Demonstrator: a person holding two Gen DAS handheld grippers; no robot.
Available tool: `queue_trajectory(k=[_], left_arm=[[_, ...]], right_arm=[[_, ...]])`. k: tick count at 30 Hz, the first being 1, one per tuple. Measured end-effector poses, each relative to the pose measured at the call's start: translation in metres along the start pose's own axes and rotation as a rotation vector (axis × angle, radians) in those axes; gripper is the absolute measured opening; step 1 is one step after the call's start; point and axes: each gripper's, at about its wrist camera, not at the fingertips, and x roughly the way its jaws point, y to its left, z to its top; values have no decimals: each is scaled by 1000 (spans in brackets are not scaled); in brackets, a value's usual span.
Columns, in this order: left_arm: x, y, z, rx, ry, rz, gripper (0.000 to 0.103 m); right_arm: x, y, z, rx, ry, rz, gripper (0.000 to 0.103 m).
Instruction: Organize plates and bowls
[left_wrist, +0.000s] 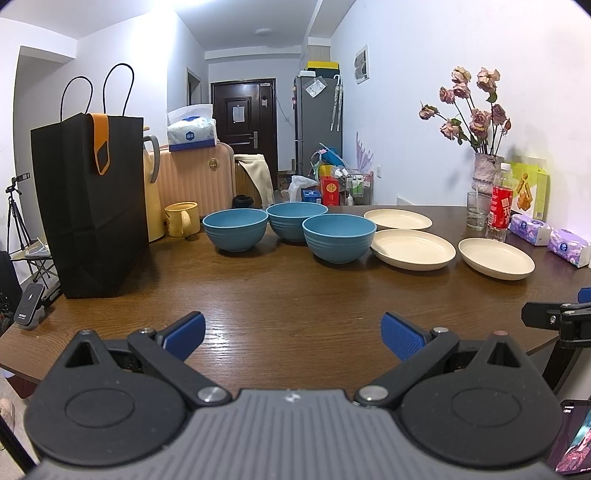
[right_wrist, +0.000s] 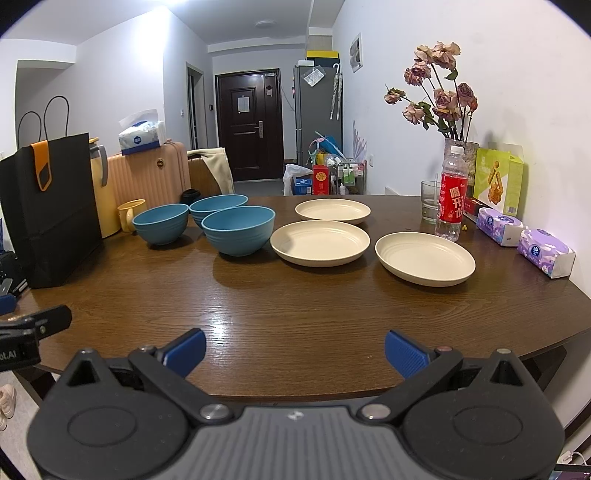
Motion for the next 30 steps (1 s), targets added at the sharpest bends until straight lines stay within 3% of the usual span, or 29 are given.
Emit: queue_trajectory(k=[30], left_arm=[[7, 13, 11, 17, -32, 22, 103]], right_arm=[[12, -3, -1, -1, 2, -17, 103]])
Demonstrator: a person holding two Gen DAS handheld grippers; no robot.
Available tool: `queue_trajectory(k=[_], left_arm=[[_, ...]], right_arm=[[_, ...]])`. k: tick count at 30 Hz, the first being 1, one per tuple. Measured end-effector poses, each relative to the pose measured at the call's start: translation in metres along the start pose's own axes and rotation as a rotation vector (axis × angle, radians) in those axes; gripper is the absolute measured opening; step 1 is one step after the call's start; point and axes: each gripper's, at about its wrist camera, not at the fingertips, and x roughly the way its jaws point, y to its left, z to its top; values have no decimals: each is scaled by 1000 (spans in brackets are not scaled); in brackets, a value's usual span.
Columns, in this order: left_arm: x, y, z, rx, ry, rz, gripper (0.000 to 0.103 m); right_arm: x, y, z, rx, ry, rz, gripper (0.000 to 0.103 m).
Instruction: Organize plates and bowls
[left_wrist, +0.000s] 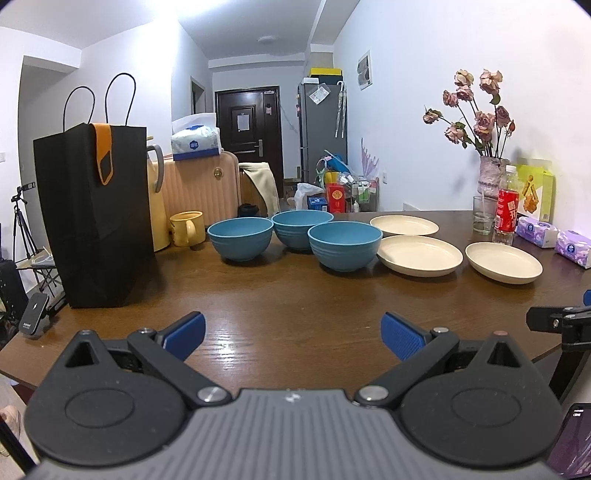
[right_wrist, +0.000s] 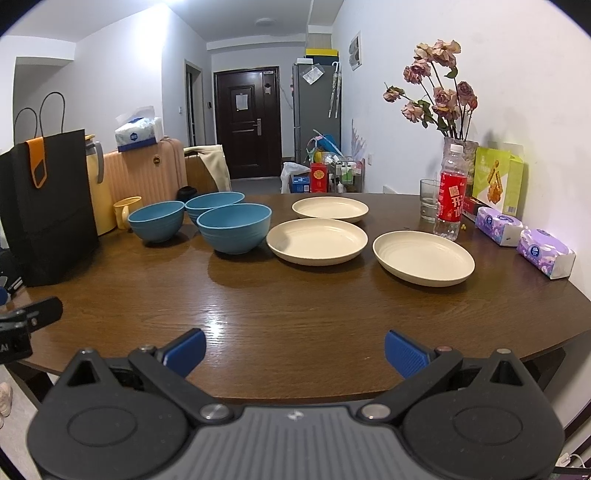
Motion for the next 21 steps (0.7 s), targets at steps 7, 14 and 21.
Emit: queue_trajectory(k=[7, 14, 21], left_arm=[[23, -30, 7, 46, -6, -26, 103], [48, -71, 22, 108, -17, -91, 103], [78, -117, 40, 128, -7, -140, 103]], right_arm=[[15, -20, 8, 21, 12, -35, 103], [32, -51, 18, 63, 5, -53, 103], [53, -89, 30, 106, -9, -86, 103]])
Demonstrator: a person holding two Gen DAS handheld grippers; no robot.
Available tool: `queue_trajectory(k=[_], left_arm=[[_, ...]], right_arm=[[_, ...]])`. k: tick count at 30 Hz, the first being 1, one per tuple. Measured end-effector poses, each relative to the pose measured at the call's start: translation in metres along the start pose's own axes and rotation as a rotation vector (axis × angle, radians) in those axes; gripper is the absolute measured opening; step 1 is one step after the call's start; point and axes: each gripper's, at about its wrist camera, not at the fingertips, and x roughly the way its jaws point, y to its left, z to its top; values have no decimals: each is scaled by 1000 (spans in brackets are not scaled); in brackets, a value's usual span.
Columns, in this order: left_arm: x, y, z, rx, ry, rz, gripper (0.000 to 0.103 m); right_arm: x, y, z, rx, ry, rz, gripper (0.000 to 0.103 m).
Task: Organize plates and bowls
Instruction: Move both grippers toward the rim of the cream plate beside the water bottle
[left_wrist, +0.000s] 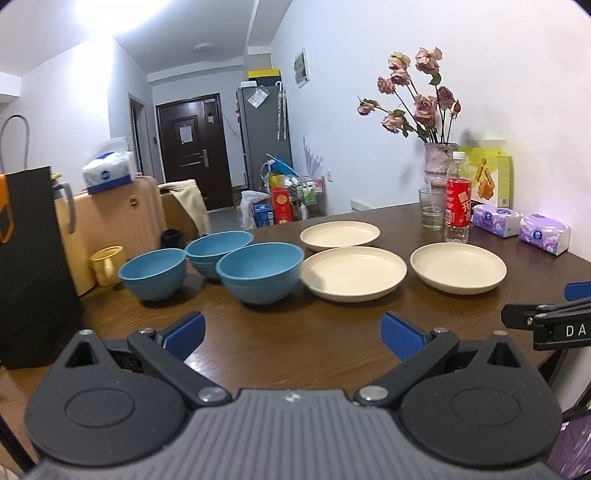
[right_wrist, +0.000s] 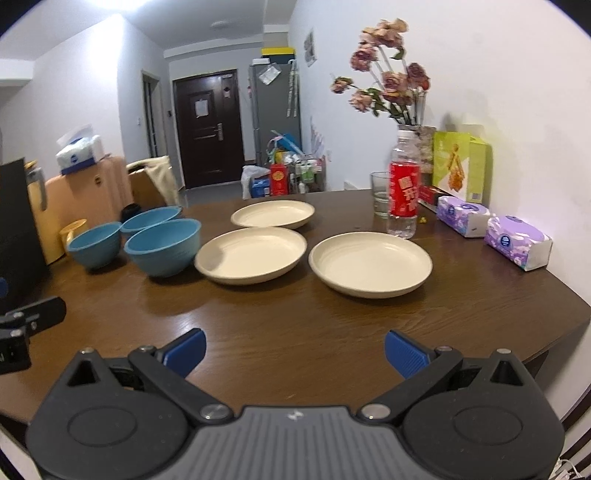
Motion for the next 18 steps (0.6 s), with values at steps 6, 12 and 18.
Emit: queue_trajectory(k=[6, 12, 18], left_arm=[[30, -30, 19, 17, 17, -48, 103], [61, -61, 35, 28, 36, -85, 103], [94, -85, 53, 9, 86, -142, 103]], right_arm=[[23, -34, 17, 32, 1, -7, 103], [42, -61, 32, 32, 1, -34, 103], [67, -88, 44, 43, 48, -59, 102]])
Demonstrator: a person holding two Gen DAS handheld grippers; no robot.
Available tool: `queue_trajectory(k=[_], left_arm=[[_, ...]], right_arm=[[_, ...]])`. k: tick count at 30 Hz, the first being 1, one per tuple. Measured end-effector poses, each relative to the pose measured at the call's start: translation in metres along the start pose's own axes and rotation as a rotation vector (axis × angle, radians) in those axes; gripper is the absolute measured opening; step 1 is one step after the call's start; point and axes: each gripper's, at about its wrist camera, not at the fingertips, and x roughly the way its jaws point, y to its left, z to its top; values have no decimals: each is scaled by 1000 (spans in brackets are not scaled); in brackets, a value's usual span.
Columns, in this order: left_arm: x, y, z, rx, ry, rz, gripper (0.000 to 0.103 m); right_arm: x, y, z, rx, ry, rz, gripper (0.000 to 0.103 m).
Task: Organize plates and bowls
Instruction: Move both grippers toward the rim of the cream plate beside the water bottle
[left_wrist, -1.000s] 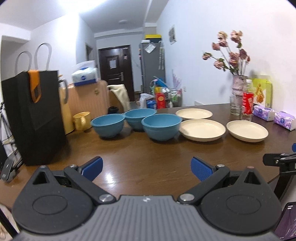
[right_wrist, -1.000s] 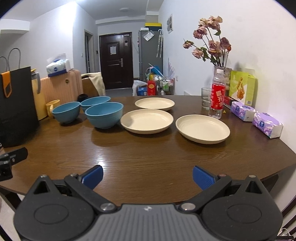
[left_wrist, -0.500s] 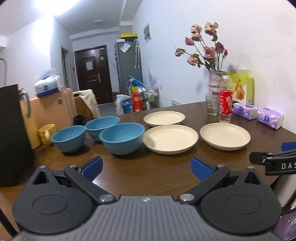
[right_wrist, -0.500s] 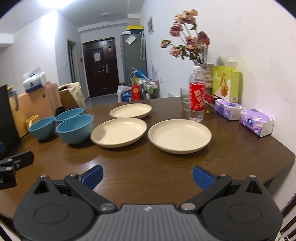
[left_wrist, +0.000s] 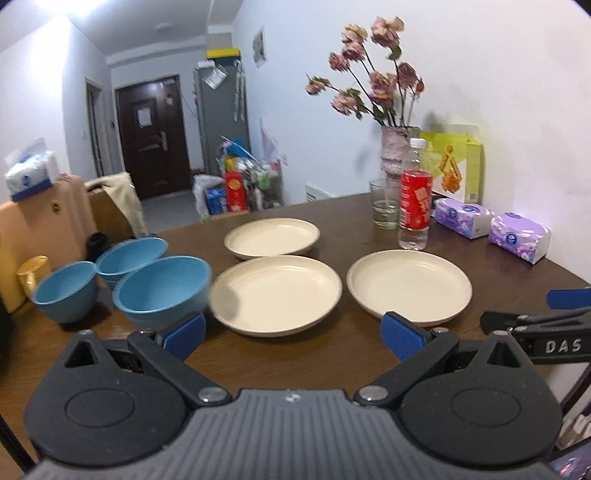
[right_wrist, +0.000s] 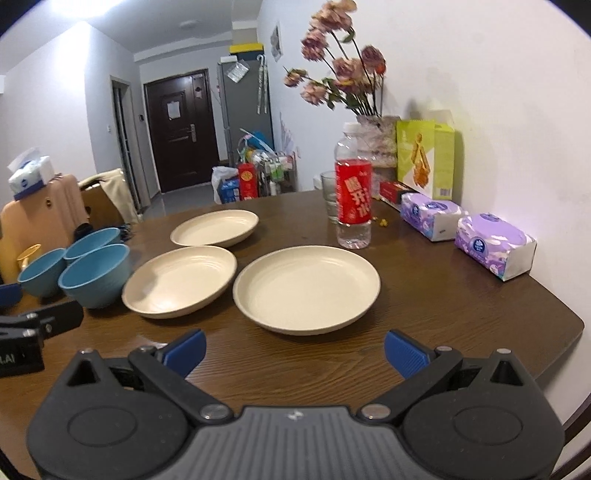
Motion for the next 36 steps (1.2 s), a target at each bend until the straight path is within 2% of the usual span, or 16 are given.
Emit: queue_trajectory(k=[6, 8, 15, 21, 25, 29, 36], left_arm=[[37, -20, 16, -5, 59, -36, 103], [50, -25, 20, -18, 85, -46, 103], [99, -40, 34, -81, 187, -61, 103], [149, -45, 41, -185, 332, -92, 103], [176, -54, 43, -212, 398, -102, 92], [197, -62, 45, -230, 449, -113, 80], [226, -66, 49, -274, 502, -104, 73]], right_arm=[[30, -29, 13, 40, 56, -5, 100], [39, -39, 16, 65, 75, -4, 95], [79, -66, 33, 78, 115, -49, 94], [119, -84, 49, 88, 132, -38, 89], [147, -94, 57, 86, 155, -62, 85], [171, -103, 60, 100, 184, -53, 76], [204, -113, 62, 112, 224, -65, 68]])
